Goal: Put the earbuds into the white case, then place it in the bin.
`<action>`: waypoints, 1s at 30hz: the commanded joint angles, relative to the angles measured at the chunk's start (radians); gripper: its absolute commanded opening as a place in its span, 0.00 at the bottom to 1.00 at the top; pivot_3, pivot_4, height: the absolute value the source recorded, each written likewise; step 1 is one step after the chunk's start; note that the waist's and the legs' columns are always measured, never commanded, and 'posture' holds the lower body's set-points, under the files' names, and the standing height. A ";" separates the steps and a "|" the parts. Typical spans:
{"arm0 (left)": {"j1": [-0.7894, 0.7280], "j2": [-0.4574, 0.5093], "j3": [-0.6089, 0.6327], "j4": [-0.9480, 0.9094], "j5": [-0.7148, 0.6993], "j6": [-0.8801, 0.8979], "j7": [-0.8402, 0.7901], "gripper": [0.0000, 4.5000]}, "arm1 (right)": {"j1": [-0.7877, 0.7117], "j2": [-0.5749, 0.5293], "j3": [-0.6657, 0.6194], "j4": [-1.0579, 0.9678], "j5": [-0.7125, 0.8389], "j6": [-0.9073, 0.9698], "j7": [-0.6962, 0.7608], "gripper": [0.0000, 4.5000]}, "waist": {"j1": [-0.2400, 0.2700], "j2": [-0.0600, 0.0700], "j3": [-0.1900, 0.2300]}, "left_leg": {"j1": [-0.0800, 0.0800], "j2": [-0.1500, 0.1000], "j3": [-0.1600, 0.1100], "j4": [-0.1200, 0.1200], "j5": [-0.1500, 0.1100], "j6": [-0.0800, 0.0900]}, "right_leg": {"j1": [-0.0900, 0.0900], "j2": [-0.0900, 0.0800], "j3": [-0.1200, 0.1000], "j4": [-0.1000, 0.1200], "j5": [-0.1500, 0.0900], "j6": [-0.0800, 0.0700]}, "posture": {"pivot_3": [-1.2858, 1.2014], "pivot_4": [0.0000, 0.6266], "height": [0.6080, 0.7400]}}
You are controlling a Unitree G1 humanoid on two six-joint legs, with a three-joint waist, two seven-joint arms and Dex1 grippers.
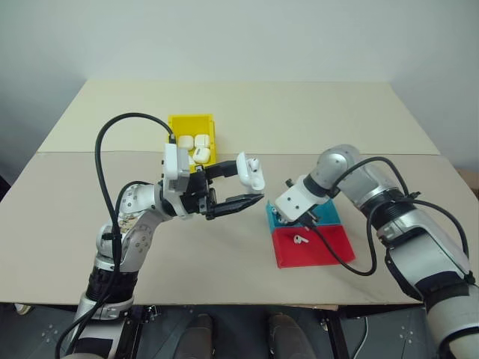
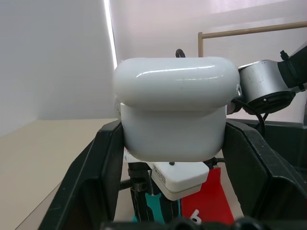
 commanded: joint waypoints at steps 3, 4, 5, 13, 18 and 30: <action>0.001 0.001 0.009 -0.047 -0.008 -0.019 0.009 0.62 | 0.003 0.001 0.000 -0.006 -0.054 -0.022 -0.033 0.37 | 0.000 0.000 0.000 | 0.001 0.000 0.000 0.000 0.000 0.000 | 0.001 0.000 0.000 0.001 0.000 0.000 | 0.52 0.24 1.00; 0.002 0.001 0.009 -0.049 -0.008 -0.019 0.010 0.62 | 0.003 0.002 0.001 -0.002 -0.060 -0.026 -0.038 0.37 | 0.000 0.000 0.000 | 0.002 0.000 0.000 0.000 0.000 0.000 | 0.002 0.000 0.000 0.001 0.000 0.000 | 0.52 0.24 1.00; 0.003 0.001 0.009 -0.050 -0.008 -0.019 0.011 0.62 | 0.003 0.002 0.000 -0.001 -0.061 -0.026 -0.039 0.37 | 0.000 0.000 0.000 | 0.003 0.000 0.000 0.000 0.000 0.000 | 0.003 0.000 0.000 0.001 0.000 0.000 | 0.52 0.24 1.00; 0.012 0.001 0.010 -0.063 -0.010 -0.020 0.016 0.62 | 0.011 0.003 -0.002 -0.006 -0.060 -0.027 -0.025 0.37 | 0.000 0.000 0.000 | 0.006 0.000 0.000 0.002 0.000 0.000 | 0.005 0.001 0.000 0.002 0.000 0.000 | 0.52 0.24 1.00; 0.011 0.001 0.010 -0.062 -0.012 -0.021 0.014 0.62 | 0.016 0.004 0.000 -0.008 -0.061 -0.025 -0.024 0.32 | 0.000 0.000 0.000 | 0.006 0.000 0.000 0.002 0.000 0.000 | 0.005 0.001 0.000 0.002 0.000 0.000 | 0.52 0.24 1.00; -0.014 0.005 0.009 -0.041 -0.021 -0.009 -0.002 0.62 | 0.059 -0.007 -0.060 -0.067 -0.007 0.081 -0.024 0.14 | 0.000 0.000 0.000 | 0.017 0.000 0.000 0.001 0.000 0.000 | 0.017 0.001 0.000 0.000 0.000 -0.001 | 0.52 0.24 1.00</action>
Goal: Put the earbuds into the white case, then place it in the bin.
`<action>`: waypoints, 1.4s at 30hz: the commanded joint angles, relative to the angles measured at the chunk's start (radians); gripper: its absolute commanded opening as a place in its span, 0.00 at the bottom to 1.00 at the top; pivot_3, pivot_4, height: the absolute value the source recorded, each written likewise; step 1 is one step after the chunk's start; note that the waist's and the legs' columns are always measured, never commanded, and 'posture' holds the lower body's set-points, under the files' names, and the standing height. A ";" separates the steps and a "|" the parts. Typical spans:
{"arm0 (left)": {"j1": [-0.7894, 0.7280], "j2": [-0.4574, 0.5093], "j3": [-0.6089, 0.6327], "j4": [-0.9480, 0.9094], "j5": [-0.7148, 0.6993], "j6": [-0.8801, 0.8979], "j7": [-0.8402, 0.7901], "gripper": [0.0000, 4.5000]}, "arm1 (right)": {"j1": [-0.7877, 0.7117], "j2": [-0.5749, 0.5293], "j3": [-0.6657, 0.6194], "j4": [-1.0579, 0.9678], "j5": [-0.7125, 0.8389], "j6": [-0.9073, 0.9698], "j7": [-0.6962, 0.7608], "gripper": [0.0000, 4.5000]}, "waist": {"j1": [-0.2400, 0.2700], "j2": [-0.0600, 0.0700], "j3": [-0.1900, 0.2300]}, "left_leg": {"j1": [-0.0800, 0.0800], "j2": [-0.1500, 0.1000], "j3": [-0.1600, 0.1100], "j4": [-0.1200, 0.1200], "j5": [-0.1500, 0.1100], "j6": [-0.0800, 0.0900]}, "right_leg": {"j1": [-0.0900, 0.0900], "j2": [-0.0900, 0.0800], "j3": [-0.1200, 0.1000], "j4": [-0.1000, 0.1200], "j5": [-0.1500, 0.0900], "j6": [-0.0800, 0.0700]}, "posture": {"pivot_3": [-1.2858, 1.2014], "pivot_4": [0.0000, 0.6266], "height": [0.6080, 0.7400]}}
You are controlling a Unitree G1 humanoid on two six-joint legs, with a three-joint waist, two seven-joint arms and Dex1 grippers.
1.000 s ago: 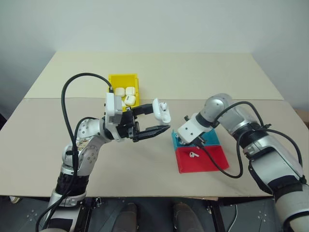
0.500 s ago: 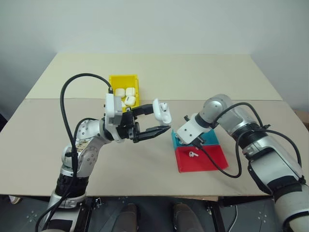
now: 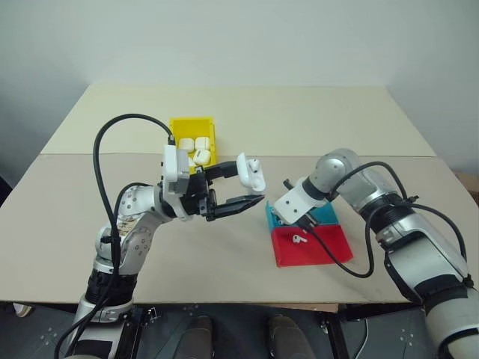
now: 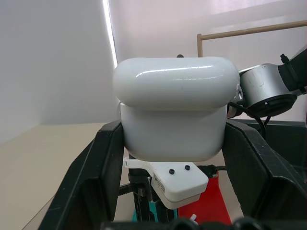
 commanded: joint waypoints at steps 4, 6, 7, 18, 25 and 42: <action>-0.048 0.000 0.004 -0.002 -0.025 -0.004 -0.027 0.62 | 0.045 -0.047 -0.148 -0.099 0.141 0.208 0.030 0.14 | 0.003 0.000 0.000 | 0.000 0.000 0.000 0.000 0.000 0.000 | 0.000 0.000 0.000 0.000 0.000 0.000 | 0.52 0.24 1.00; -0.062 -0.006 0.001 0.012 -0.024 -0.007 -0.032 0.62 | 0.053 -0.067 -0.225 -0.132 0.223 0.316 0.031 0.14 | 0.005 0.000 0.000 | -0.002 0.000 0.000 0.000 0.000 0.000 | -0.001 0.000 0.000 0.000 0.000 0.000 | 0.52 0.24 1.00; -0.071 -0.011 -0.001 0.021 -0.024 -0.009 -0.035 0.62 | 0.060 -0.076 -0.274 -0.154 0.272 0.386 0.021 0.14 | 0.007 0.000 0.000 | -0.002 0.000 0.000 0.000 0.000 0.000 | -0.001 0.000 0.000 0.000 0.000 0.000 | 0.52 0.24 1.00; -0.134 -0.055 -0.011 0.097 -0.022 -0.014 -0.077 0.62 | 0.268 -0.124 -0.522 -0.467 0.571 0.919 -0.117 0.14 | 0.009 0.000 0.000 | -0.003 0.000 -0.002 0.000 0.000 0.000 | -0.001 0.000 -0.001 -0.002 0.000 0.000 | 0.52 0.24 1.00; -0.131 -0.058 -0.010 0.095 -0.022 -0.004 -0.086 0.62 | 0.300 -0.191 -0.305 -0.453 0.285 0.689 -0.201 0.14 | 0.004 0.000 0.000 | -0.003 0.000 0.004 0.000 0.000 0.000 | -0.001 0.001 -0.001 -0.002 0.000 0.001 | 0.52 0.24 1.00; -0.054 -0.025 0.016 -0.006 -0.034 0.020 -0.023 0.62 | 0.157 -0.110 -0.197 -0.079 0.186 0.391 -0.076 0.36 | 0.007 0.000 0.000 | -0.004 0.000 0.003 0.000 0.000 0.000 | -0.001 0.000 -0.001 -0.003 0.000 0.001 | 0.52 0.24 1.00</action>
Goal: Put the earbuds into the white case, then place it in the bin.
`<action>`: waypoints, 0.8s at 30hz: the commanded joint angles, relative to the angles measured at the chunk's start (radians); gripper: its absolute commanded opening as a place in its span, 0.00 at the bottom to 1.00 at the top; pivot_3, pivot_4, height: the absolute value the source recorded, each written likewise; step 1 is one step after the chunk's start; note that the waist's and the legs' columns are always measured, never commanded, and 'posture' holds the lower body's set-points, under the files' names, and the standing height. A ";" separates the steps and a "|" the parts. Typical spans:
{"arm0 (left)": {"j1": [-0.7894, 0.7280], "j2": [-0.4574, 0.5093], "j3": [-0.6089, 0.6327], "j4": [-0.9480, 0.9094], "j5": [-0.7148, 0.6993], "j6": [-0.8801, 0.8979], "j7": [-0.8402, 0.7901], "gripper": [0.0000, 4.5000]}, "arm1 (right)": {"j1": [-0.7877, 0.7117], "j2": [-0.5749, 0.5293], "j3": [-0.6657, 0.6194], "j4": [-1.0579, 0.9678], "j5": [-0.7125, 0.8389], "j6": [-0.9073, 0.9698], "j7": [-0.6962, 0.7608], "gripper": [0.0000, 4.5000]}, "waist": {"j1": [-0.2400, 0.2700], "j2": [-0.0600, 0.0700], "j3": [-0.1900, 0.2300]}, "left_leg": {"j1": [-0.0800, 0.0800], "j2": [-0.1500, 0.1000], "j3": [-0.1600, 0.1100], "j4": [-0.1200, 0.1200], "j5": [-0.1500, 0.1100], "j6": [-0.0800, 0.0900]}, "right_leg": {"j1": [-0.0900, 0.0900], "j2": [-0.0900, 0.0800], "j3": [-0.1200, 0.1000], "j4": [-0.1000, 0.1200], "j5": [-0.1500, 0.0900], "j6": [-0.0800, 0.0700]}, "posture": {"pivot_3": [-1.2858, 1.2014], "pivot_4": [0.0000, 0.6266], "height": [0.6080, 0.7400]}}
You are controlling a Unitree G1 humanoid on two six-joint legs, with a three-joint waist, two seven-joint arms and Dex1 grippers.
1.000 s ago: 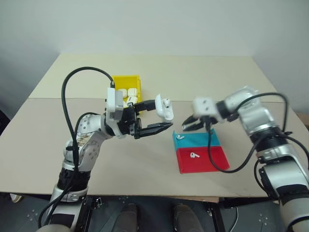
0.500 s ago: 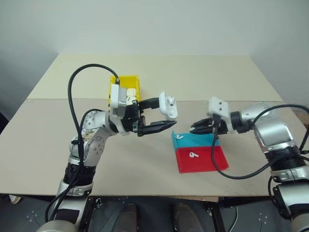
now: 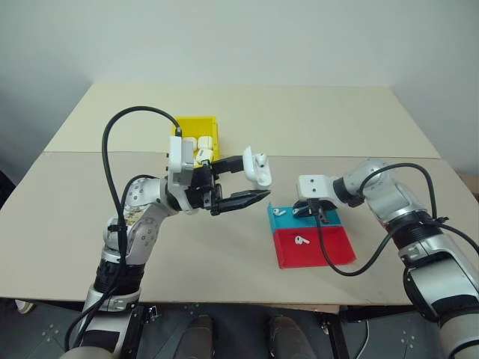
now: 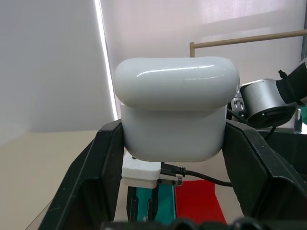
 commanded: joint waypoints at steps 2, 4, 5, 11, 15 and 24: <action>0.005 0.013 0.018 -0.054 -0.026 0.001 0.014 0.62 | 0.003 -0.012 -0.018 0.009 0.002 -0.042 0.027 0.50 | 0.000 0.000 0.000 | 0.000 0.000 -0.001 0.000 0.000 0.000 | 0.000 0.000 0.000 0.000 0.000 0.000 | 0.52 0.24 1.00; 0.004 0.017 0.017 -0.056 -0.028 0.001 0.017 0.62 | -0.002 -0.008 -0.014 0.039 -0.019 -0.052 0.007 0.65 | 0.000 0.000 0.000 | 0.000 0.000 -0.001 0.000 0.000 0.000 | 0.000 0.000 0.000 0.000 0.000 0.000 | 0.52 0.24 1.00; 0.001 0.018 0.017 -0.055 -0.029 0.002 0.018 0.62 | -0.006 -0.005 -0.014 0.052 -0.025 -0.056 -0.003 0.72 | 0.000 0.000 0.000 | 0.001 0.000 -0.001 0.000 0.000 0.000 | 0.000 0.000 0.000 0.000 0.000 0.000 | 0.52 0.24 1.00; -0.008 0.021 0.011 -0.047 -0.031 0.001 0.014 0.62 | -0.019 -0.008 -0.036 0.067 -0.019 -0.043 -0.024 1.00 | 0.002 0.000 0.000 | 0.001 0.000 -0.001 0.000 0.000 0.000 | 0.001 0.000 0.000 0.000 0.000 0.000 | 0.52 0.24 1.00; -0.014 0.019 0.004 -0.035 -0.033 -0.001 0.005 0.62 | -0.045 -0.029 -0.059 -0.011 0.007 0.078 0.017 1.00 | 0.002 0.000 0.000 | 0.001 0.000 -0.001 0.000 0.000 0.000 | 0.001 0.000 0.000 0.000 0.000 0.000 | 0.52 0.24 1.00; -0.027 0.000 -0.011 -0.008 -0.028 -0.013 -0.007 0.62 | -0.159 -0.034 0.022 -0.199 -0.061 0.343 0.141 1.00 | -0.004 0.000 0.000 | 0.000 0.000 -0.003 0.000 0.000 0.000 | -0.001 0.001 0.000 0.001 0.000 0.000 | 0.52 0.24 1.00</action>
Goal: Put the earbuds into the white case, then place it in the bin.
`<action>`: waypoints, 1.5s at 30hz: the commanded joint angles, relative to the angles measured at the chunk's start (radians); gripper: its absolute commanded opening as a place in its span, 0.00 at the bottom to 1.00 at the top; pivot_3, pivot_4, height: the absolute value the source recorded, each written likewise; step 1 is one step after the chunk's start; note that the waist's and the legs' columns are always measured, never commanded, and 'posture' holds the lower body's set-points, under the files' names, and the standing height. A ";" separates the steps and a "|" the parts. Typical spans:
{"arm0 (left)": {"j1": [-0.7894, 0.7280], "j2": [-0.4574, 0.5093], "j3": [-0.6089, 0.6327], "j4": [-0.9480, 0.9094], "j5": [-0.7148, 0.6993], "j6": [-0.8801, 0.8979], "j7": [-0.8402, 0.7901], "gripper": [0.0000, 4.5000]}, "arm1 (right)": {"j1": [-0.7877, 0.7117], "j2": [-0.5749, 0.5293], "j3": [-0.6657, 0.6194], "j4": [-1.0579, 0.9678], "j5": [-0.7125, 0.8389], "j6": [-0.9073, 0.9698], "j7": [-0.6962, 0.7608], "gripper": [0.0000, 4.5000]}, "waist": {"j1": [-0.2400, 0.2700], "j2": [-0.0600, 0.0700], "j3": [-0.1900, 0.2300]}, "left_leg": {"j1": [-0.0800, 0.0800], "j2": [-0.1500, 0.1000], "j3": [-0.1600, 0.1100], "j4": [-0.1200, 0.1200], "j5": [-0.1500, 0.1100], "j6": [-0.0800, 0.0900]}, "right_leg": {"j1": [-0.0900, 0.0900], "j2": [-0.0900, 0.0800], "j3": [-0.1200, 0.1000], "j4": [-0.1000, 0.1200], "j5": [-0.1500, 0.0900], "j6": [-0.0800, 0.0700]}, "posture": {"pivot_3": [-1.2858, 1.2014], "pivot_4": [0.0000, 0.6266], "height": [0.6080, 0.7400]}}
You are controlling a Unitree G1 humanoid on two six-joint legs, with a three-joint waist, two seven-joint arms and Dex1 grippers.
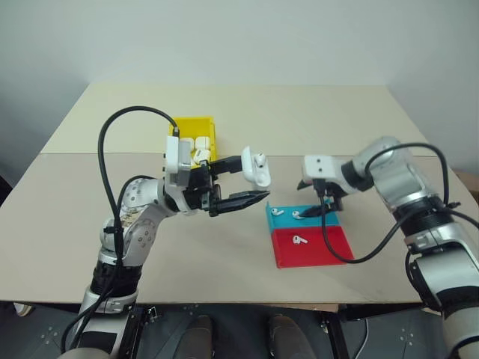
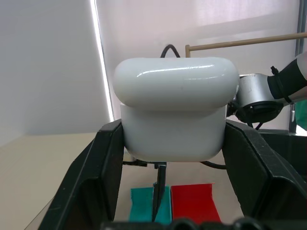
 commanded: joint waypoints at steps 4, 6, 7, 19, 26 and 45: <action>-0.022 -0.014 -0.006 -0.008 -0.001 -0.017 -0.005 0.62 | -0.068 0.026 0.162 0.001 -0.161 0.069 0.036 0.91 | 0.003 0.000 0.000 | 0.000 -0.001 0.001 0.000 0.000 0.000 | 0.000 -0.001 0.000 -0.001 0.000 0.000 | 0.52 0.24 1.00; -0.019 -0.015 -0.005 -0.009 0.000 -0.018 -0.005 0.62 | -0.080 0.039 0.200 0.027 -0.196 0.068 0.039 0.82 | 0.004 0.000 0.000 | -0.001 -0.001 0.002 0.000 0.000 0.000 | 0.000 -0.001 0.000 0.000 0.000 0.000 | 0.52 0.24 1.00; -0.019 -0.016 -0.005 -0.010 0.000 -0.018 -0.005 0.62 | -0.085 0.044 0.209 0.036 -0.203 0.070 0.043 0.75 | 0.005 0.000 0.000 | -0.001 -0.001 0.003 0.000 0.000 0.000 | 0.000 -0.001 0.000 0.000 0.000 0.000 | 0.52 0.24 1.00; -0.007 -0.004 0.004 -0.032 -0.007 -0.011 0.008 0.62 | -0.099 0.079 0.255 0.051 -0.275 0.087 0.062 0.71 | 0.005 0.000 0.000 | -0.002 -0.001 0.002 0.000 0.000 0.000 | -0.002 -0.001 0.000 0.000 0.000 0.000 | 0.52 0.24 1.00; -0.014 -0.008 0.001 -0.023 -0.005 -0.016 0.007 0.62 | -0.073 0.080 0.248 0.008 -0.271 0.123 0.069 0.71 | 0.005 0.000 0.000 | -0.002 0.000 0.002 0.000 0.000 0.000 | -0.002 -0.001 0.000 0.000 0.000 0.000 | 0.52 0.24 1.00; -0.005 -0.013 0.001 -0.037 -0.007 -0.020 0.019 0.62 | -0.032 0.096 0.263 0.003 -0.289 0.107 0.023 0.44 | 0.004 0.000 0.000 | -0.002 0.000 0.002 0.000 0.000 0.000 | -0.002 0.000 0.000 0.000 0.000 0.000 | 0.52 0.24 1.00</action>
